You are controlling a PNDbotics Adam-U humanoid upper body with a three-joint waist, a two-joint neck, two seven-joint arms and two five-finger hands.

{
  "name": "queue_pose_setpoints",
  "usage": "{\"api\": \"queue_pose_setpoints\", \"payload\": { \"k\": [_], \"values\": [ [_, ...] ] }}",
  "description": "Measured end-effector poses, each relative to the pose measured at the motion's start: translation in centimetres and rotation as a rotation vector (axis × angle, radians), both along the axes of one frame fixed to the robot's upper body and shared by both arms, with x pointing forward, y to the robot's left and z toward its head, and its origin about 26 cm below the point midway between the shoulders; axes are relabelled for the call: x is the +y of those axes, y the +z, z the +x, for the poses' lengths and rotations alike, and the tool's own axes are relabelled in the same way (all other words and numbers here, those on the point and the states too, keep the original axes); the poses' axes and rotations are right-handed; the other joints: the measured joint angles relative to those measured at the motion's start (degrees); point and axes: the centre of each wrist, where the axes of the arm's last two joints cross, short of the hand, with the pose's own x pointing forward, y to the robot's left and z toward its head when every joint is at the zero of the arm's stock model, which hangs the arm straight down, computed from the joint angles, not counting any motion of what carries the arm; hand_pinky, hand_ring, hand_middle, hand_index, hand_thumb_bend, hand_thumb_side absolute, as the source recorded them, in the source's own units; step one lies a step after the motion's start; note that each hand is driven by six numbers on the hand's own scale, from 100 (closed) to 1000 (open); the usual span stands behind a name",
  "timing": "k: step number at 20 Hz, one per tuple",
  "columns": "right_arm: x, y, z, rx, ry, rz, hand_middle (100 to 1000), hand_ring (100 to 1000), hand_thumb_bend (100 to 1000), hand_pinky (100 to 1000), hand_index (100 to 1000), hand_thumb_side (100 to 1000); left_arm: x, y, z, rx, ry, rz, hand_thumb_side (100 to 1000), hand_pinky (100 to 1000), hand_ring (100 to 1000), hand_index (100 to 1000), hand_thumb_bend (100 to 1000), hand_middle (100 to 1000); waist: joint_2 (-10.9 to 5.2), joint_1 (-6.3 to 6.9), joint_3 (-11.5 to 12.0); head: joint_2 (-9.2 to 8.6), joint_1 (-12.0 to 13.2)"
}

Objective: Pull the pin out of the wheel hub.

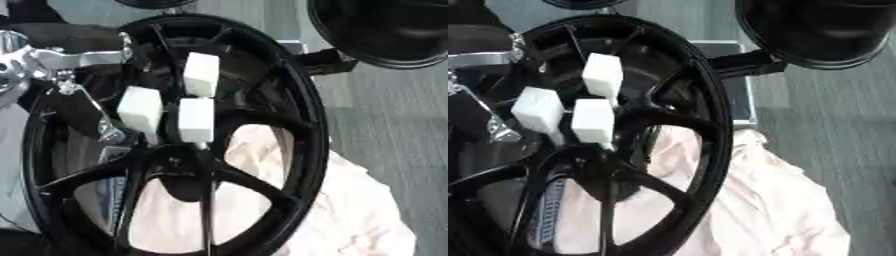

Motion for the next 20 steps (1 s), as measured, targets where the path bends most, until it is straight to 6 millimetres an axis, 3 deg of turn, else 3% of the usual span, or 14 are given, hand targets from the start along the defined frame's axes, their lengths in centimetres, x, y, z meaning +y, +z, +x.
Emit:
{"api": "queue_pose_setpoints", "payload": {
  "k": [5,12,17,20],
  "values": [
    [0.1,-0.1,0.0,0.001,-0.001,0.005,573,672,100,490,750,532,-0.1,0.0,0.0,-0.003,0.001,-0.033,122,609,510,629,426,413,0.00,-0.01,0.1,-0.17,0.0],
    [0.1,-0.2,-0.1,0.005,-0.006,0.011,573,672,100,490,751,530,-0.2,0.6,0.0,-0.019,-0.020,-0.074,111,601,500,614,449,402,0.00,0.00,0.2,-0.18,0.0],
    [0.1,-0.3,-0.1,0.005,-0.008,0.015,573,673,100,491,751,530,-0.2,1.0,-0.1,-0.029,-0.028,-0.102,147,595,479,564,420,356,0.00,0.04,0.2,-0.19,0.0],
    [0.1,-0.3,-0.1,0.004,-0.009,0.016,573,673,100,491,751,530,-0.3,1.3,-0.1,-0.038,-0.036,-0.126,179,589,464,520,467,323,0.00,0.10,0.2,-0.20,0.0]
  ]
}}
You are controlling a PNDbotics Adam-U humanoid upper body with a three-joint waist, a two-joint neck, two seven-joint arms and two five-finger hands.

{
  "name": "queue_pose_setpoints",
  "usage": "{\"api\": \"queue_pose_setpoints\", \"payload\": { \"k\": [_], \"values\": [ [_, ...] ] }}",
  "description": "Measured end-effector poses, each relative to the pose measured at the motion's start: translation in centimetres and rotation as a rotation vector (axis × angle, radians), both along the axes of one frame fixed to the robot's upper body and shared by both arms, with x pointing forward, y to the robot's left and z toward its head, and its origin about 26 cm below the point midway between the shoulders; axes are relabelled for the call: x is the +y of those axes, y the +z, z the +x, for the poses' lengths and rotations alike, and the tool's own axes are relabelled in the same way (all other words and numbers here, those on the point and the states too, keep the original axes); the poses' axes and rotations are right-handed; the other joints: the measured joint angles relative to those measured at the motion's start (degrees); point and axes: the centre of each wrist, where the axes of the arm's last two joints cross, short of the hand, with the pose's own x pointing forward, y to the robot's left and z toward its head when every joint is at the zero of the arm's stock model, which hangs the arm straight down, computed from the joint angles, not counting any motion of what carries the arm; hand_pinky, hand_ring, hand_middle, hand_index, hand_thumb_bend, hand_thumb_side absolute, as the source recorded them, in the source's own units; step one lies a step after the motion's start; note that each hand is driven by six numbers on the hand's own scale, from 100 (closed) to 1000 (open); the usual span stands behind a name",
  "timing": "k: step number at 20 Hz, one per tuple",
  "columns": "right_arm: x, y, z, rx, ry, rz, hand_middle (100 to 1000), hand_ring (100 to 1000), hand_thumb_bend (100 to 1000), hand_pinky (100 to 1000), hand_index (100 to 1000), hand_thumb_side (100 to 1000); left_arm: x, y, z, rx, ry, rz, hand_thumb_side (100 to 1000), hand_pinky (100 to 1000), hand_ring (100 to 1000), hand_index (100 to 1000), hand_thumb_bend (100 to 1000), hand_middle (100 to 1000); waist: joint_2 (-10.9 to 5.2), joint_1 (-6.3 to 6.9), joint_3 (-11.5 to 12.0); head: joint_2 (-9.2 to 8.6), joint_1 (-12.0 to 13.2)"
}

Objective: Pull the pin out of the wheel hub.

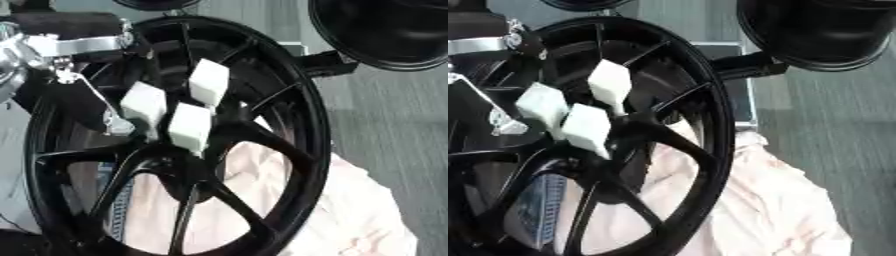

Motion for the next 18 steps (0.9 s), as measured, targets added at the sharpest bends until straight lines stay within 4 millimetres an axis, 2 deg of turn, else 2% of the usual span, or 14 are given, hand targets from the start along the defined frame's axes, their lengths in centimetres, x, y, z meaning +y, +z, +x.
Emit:
{"api": "queue_pose_setpoints", "payload": {
  "k": [4,8,13,14,15,16,17,18],
  "values": [
    [0.00,0.00,0.00,-0.003,0.000,0.002,573,674,100,492,752,530,0.04,0.12,0.00,-0.006,0.000,-0.010,179,576,418,462,528,263,0.00,0.06,-0.1,-0.02,0.0],
    [-0.05,0.01,-0.01,-0.004,-0.003,0.002,574,674,100,493,752,530,0.04,0.11,0.00,0.007,-0.007,-0.003,173,568,366,391,530,188,0.00,0.05,-0.1,-0.04,0.1],
    [-0.12,0.03,-0.04,-0.006,-0.007,0.003,574,674,100,493,752,529,0.05,0.14,0.00,0.018,-0.015,0.006,184,560,352,388,530,166,0.00,0.01,-0.2,-0.48,0.3],
    [-0.12,0.03,-0.04,-0.006,-0.007,0.003,573,674,100,493,752,529,0.06,0.15,0.00,0.017,-0.015,0.005,154,564,406,480,506,243,0.00,0.01,-0.2,-0.52,0.3],
    [-0.11,0.02,-0.04,-0.007,-0.007,0.004,573,674,100,493,752,529,0.07,0.15,0.00,0.018,-0.016,0.006,152,566,422,508,507,272,0.01,0.01,-0.2,-0.53,0.3],
    [-0.10,0.01,-0.04,-0.007,-0.007,0.005,573,673,100,493,752,529,0.08,0.14,0.00,0.018,-0.019,0.009,149,583,507,629,571,425,0.02,0.00,-0.2,-0.54,0.3],
    [-0.08,-0.01,-0.04,-0.007,-0.007,0.006,573,673,100,493,752,528,0.11,0.17,0.00,0.016,-0.021,0.014,149,598,550,660,611,481,0.04,-0.01,-0.2,-0.55,0.3],
    [-0.06,-0.03,-0.04,-0.008,-0.008,0.007,572,671,100,493,752,528,0.15,0.21,0.00,0.012,-0.024,0.022,160,664,627,736,667,608,0.05,-0.01,-0.2,-0.55,0.3]
  ]
}}
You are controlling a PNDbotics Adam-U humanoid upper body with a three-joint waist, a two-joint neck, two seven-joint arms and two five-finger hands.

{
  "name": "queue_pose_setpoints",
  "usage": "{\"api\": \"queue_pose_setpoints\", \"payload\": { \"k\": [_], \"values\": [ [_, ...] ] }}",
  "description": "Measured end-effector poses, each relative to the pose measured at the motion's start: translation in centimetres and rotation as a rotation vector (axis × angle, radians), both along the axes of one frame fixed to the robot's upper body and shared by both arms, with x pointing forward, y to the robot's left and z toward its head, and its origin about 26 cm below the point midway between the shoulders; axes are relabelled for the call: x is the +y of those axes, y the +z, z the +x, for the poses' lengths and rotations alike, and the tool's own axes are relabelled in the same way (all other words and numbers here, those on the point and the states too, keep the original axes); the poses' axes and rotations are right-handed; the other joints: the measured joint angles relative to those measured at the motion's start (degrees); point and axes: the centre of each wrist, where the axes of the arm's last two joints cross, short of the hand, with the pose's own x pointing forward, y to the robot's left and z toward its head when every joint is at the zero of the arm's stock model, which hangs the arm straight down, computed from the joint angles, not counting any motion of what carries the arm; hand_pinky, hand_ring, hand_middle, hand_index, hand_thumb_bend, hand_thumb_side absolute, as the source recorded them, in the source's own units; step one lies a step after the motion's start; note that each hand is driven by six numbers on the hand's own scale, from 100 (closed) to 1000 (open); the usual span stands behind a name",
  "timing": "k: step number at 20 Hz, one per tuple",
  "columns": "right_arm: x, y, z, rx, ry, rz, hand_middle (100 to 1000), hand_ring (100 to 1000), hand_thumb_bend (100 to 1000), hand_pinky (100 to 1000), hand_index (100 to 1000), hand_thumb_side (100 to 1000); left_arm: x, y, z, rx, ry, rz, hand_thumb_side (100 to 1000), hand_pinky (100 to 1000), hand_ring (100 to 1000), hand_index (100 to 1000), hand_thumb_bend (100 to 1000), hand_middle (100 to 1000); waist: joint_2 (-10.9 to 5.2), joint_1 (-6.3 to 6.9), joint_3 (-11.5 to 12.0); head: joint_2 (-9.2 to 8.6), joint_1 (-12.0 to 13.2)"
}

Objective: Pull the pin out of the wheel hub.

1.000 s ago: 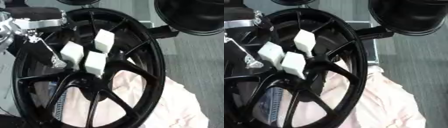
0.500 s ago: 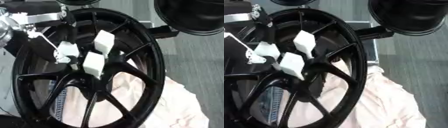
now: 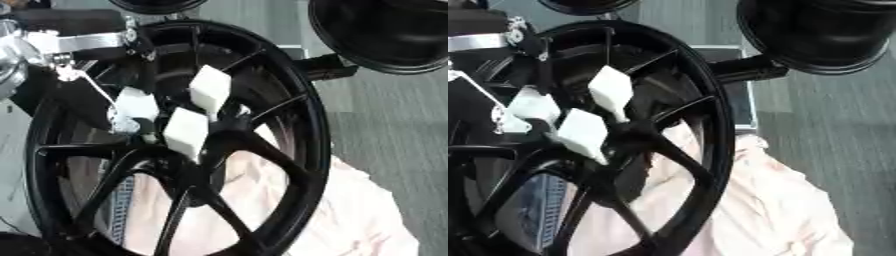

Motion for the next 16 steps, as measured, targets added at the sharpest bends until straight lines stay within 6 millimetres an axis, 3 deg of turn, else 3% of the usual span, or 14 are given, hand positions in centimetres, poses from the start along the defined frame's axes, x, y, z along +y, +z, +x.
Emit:
{"api": "queue_pose_setpoints", "payload": {
  "k": [3,6,11,16],
  "values": [
    [0.0,0.0,0.0,-0.001,0.000,0.003,572,671,100,493,752,528,0.2,-0.1,0.0,-0.016,-0.011,0.032,154,725,695,808,710,724,0.11,0.00,0.1,0.00,0.0],
    [0.0,0.0,0.0,-0.002,0.001,0.003,572,671,100,493,752,527,0.6,0.0,0.0,-0.055,-0.012,0.061,129,746,720,835,740,756,0.29,0.00,0.1,0.00,0.0],
    [0.1,0.1,0.1,-0.006,0.003,0.004,572,671,100,493,752,527,1.1,-0.2,0.1,-0.101,0.001,0.088,129,721,704,825,734,753,0.36,0.01,0.1,-0.07,0.0],
    [0.1,0.1,0.1,-0.006,0.003,0.006,573,672,100,494,753,526,1.1,-0.4,0.1,-0.100,0.013,0.092,123,665,651,773,619,679,0.52,-0.05,0.0,-0.23,0.0]
  ]
}}
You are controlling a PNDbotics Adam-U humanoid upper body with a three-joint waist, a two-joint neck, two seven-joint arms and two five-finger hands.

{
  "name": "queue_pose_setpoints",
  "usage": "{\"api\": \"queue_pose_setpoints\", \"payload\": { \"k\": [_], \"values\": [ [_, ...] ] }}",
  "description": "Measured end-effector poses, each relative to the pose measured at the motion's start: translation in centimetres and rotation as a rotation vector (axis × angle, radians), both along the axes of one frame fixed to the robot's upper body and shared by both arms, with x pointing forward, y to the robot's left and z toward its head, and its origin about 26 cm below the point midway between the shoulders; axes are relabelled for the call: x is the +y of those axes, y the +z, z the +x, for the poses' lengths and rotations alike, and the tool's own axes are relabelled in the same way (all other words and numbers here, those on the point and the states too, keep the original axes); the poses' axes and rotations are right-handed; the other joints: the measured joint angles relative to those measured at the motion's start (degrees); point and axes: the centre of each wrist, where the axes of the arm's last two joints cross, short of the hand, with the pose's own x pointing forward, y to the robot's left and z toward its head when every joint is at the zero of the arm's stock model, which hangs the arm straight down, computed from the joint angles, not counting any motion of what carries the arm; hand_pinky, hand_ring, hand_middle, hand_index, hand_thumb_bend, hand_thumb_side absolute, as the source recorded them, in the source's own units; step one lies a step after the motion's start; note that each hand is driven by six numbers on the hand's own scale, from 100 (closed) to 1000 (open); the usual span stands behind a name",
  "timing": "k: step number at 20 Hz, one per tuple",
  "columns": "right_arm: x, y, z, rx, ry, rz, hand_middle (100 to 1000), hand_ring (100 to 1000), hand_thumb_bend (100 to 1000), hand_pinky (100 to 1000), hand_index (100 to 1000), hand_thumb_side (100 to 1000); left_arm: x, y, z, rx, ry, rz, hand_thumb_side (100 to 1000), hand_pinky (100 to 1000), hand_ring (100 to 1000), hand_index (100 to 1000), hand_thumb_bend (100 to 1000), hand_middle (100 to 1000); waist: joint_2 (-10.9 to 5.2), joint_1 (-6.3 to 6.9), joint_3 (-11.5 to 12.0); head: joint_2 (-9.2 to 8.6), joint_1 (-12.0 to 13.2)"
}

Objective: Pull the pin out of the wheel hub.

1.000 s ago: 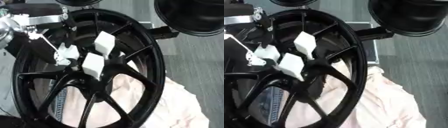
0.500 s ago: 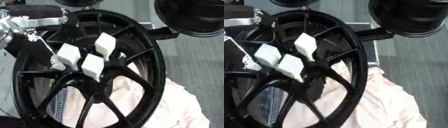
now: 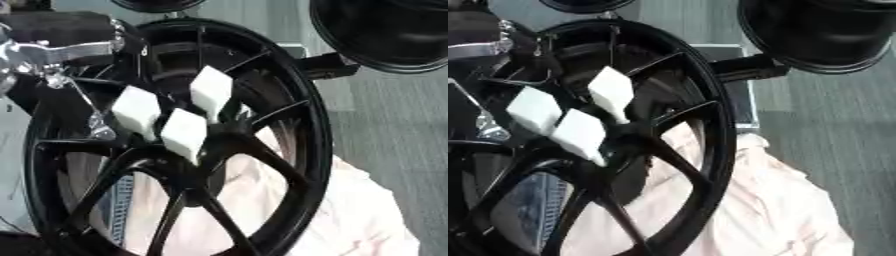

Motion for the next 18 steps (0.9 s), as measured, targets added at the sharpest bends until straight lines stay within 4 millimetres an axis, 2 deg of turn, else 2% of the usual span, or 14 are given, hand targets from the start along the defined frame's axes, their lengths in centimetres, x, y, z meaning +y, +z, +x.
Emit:
{"api": "queue_pose_setpoints", "payload": {
  "k": [8,18],
  "values": [
    [0.04,-0.04,0.00,0.000,0.000,0.003,573,673,100,495,753,526,-0.27,-0.18,0.01,0.027,0.021,-0.019,126,647,643,740,539,668,0.18,-0.01,-0.1,-0.21,0.0],
    [0.05,-0.04,0.01,-0.002,0.001,0.003,574,673,100,495,754,526,-0.70,-0.68,0.05,0.066,0.038,-0.009,125,615,601,691,515,616,0.33,-0.04,-0.2,-0.22,0.2]
  ]
}}
